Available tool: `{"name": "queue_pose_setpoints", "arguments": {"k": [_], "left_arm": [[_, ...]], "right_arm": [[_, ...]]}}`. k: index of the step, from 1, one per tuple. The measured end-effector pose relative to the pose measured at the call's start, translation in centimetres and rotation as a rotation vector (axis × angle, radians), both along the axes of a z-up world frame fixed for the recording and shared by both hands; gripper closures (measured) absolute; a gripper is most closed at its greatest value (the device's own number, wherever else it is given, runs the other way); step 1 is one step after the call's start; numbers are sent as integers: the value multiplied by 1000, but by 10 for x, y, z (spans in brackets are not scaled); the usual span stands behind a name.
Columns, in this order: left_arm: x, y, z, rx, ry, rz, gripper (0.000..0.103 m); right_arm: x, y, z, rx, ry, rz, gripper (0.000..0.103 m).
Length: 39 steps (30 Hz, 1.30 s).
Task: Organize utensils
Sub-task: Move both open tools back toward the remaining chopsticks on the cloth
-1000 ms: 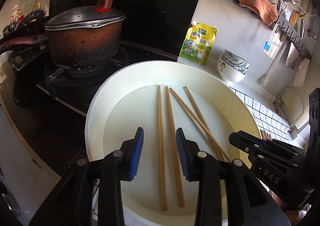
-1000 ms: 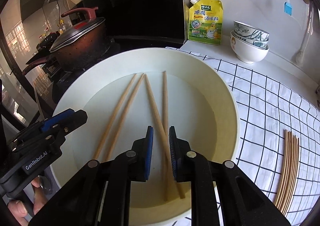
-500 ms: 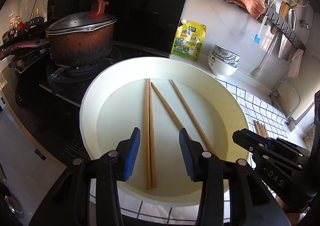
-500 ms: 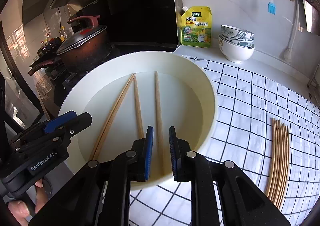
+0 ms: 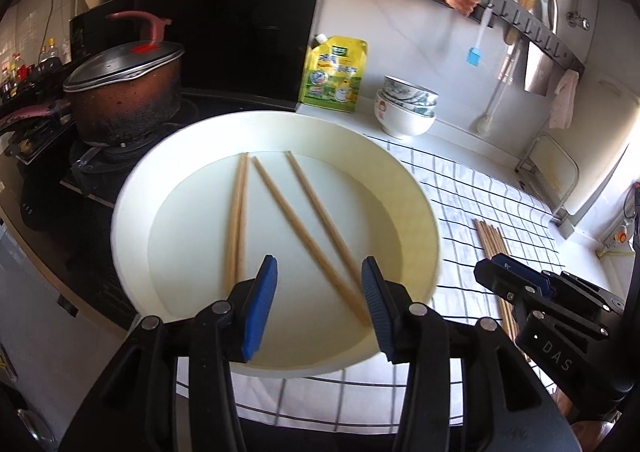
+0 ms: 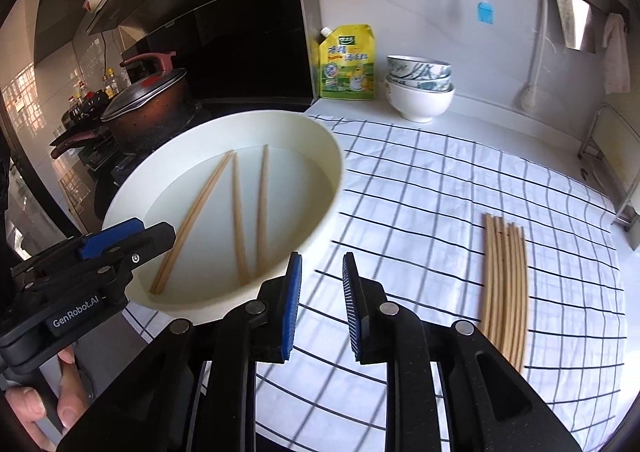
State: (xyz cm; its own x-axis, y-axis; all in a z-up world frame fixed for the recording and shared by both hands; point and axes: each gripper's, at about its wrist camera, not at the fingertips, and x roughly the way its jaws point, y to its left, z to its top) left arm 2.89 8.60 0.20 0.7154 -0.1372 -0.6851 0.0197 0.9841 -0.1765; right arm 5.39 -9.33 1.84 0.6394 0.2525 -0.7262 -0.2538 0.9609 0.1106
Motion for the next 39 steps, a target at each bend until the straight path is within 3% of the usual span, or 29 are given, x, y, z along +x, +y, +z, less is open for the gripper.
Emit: {"name": "queue_pose_setpoints", "arguments": {"k": [8, 21, 26, 32, 39], "left_arm": [[0, -48, 1, 5, 5, -87, 54], [3, -129, -14, -6, 45, -232, 47], [10, -148, -24, 7, 67, -241, 38], [21, -168, -38, 19, 93, -252, 28], [33, -182, -53, 40, 116, -245, 25]], "right_arm": [[-15, -61, 1, 8, -7, -96, 82], [-29, -151, -26, -28, 47, -255, 78], [-26, -167, -37, -25, 64, -273, 69], [-15, -178, -53, -39, 98, -271, 68], [-4, -185, -70, -46, 131, -260, 66]]}}
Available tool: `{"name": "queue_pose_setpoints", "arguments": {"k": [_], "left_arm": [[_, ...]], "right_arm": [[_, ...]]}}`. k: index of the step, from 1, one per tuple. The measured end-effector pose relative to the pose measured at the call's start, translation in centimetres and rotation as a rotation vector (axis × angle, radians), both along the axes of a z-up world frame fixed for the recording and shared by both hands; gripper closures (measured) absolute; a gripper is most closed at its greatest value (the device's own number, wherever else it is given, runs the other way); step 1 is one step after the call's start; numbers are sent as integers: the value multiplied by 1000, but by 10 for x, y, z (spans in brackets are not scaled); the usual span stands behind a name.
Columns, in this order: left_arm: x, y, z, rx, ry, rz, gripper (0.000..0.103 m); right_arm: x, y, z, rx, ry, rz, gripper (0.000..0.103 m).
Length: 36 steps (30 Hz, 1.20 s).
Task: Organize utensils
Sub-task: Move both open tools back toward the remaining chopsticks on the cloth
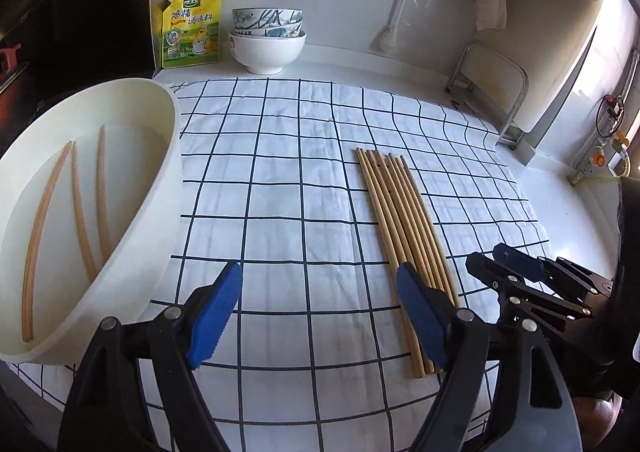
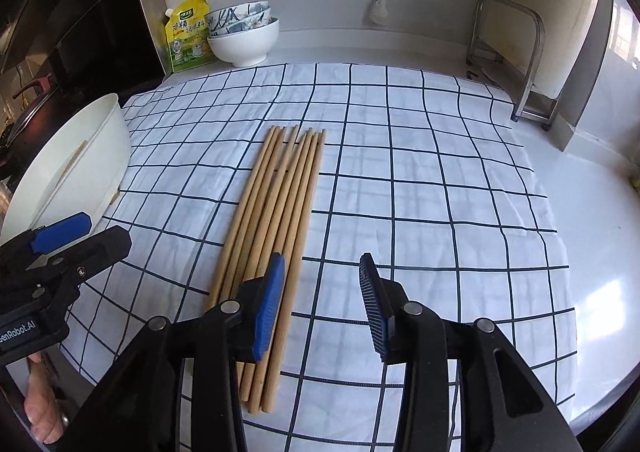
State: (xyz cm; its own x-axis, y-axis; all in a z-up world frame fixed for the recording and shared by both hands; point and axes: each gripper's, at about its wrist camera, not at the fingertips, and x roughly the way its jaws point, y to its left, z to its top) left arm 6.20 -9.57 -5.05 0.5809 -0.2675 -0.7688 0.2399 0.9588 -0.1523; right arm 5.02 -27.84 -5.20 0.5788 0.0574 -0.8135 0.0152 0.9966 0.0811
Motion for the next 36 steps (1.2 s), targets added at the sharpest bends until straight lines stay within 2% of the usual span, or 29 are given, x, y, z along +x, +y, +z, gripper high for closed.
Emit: {"name": "queue_pose_setpoints", "arguments": {"k": [12, 26, 36], "left_arm": [[16, -8, -20, 24, 53, 22, 24], [19, -15, -24, 29, 56, 39, 18], [21, -34, -30, 54, 62, 8, 17]], "right_arm": [[14, 1, -17, -2, 37, 12, 66], [13, 1, -21, -11, 58, 32, 66], [9, -24, -22, 2, 51, -31, 66]]}}
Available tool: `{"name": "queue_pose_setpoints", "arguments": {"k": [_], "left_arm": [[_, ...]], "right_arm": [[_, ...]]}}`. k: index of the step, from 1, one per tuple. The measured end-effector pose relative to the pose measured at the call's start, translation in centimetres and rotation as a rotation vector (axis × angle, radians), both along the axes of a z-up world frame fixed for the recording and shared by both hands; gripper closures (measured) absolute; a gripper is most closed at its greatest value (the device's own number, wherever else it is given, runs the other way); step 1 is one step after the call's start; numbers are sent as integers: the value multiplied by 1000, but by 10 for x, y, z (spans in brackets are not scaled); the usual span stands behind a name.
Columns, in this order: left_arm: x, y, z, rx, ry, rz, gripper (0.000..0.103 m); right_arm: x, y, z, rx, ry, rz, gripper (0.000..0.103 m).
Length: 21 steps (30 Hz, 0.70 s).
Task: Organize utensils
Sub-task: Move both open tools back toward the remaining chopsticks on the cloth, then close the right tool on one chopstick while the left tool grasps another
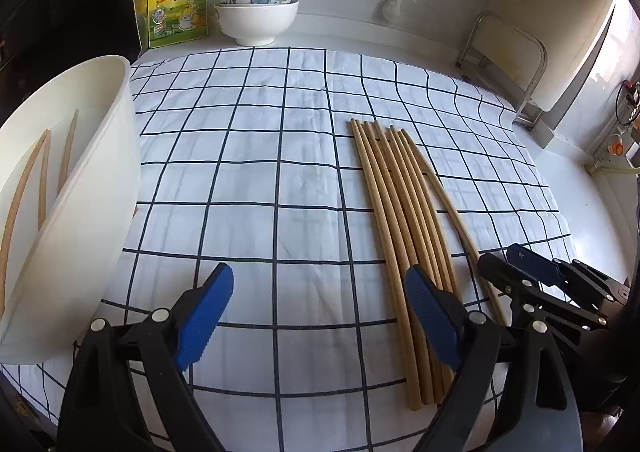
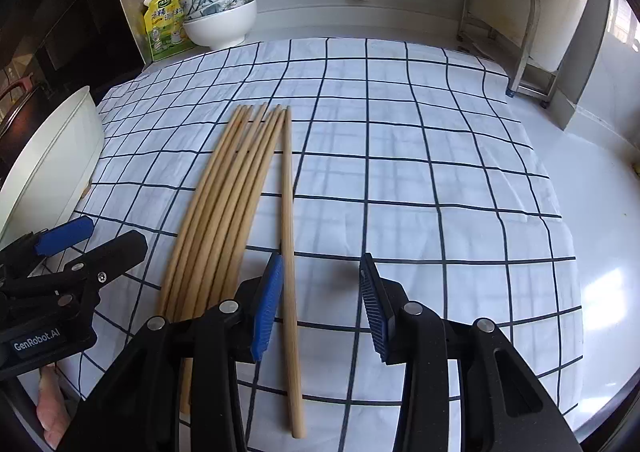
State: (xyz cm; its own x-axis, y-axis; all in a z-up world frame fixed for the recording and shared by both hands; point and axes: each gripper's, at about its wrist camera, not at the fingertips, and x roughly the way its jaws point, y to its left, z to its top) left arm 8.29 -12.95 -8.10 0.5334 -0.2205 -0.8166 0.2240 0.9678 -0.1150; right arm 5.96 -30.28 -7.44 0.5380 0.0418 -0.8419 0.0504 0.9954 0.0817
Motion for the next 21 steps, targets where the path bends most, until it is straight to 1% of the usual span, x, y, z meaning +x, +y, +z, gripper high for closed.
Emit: {"name": "queue_pose_setpoints", "arguments": {"k": [6, 9, 12, 21], "left_arm": [[4, -9, -8, 36, 7, -3, 17], [5, -9, -11, 46, 5, 1, 17], [8, -12, -14, 77, -1, 4, 17], [6, -16, -14, 98, -5, -7, 16]], "right_arm": [[-6, -13, 0, 10, -2, -32, 66], [-6, -12, 1, 13, -7, -33, 65], [-7, -11, 3, 13, -12, -28, 65], [-8, -10, 4, 13, -21, -28, 65]]}}
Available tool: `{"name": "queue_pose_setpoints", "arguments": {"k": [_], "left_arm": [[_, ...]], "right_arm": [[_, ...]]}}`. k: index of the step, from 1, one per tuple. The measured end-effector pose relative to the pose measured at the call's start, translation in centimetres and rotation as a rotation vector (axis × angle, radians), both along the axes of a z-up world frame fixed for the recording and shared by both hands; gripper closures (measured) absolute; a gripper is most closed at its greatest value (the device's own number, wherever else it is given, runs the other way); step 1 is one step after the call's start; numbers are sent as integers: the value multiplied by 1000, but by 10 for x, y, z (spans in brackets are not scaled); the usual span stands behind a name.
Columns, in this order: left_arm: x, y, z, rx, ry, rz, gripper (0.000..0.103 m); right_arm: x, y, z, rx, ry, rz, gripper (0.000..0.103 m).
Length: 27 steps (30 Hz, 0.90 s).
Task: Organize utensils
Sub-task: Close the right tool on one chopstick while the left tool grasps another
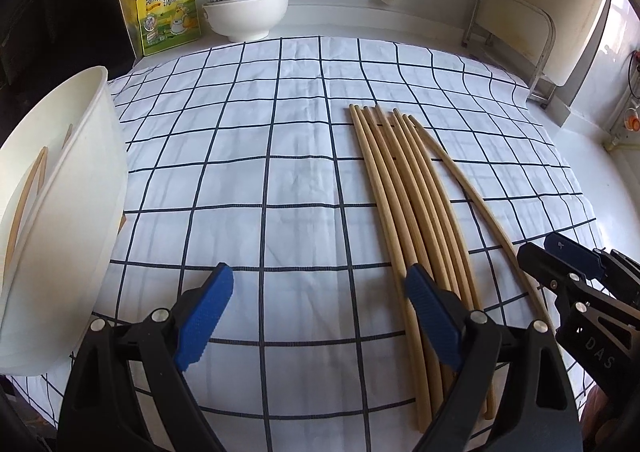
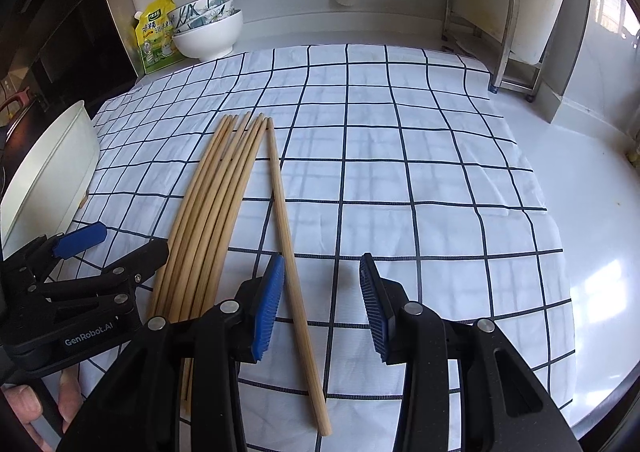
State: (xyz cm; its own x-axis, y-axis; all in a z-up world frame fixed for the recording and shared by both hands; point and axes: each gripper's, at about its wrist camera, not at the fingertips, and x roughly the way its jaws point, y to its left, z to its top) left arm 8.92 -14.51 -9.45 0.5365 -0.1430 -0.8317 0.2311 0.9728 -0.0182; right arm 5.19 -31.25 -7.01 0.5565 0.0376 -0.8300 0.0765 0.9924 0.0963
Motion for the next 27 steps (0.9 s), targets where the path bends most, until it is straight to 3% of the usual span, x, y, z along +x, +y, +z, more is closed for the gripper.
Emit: {"name": "queue_pose_setpoints", "arguments": {"k": [11, 20, 27], "left_arm": [[-2, -3, -4, 45, 11, -14, 16], [1, 21, -3, 43, 8, 43, 16], [14, 10, -4, 51, -3, 30, 16]], "right_arm": [[0, 2, 0, -2, -1, 3, 65], [1, 2, -1, -8, 0, 10, 65], [5, 13, -5, -74, 3, 41, 65]]}}
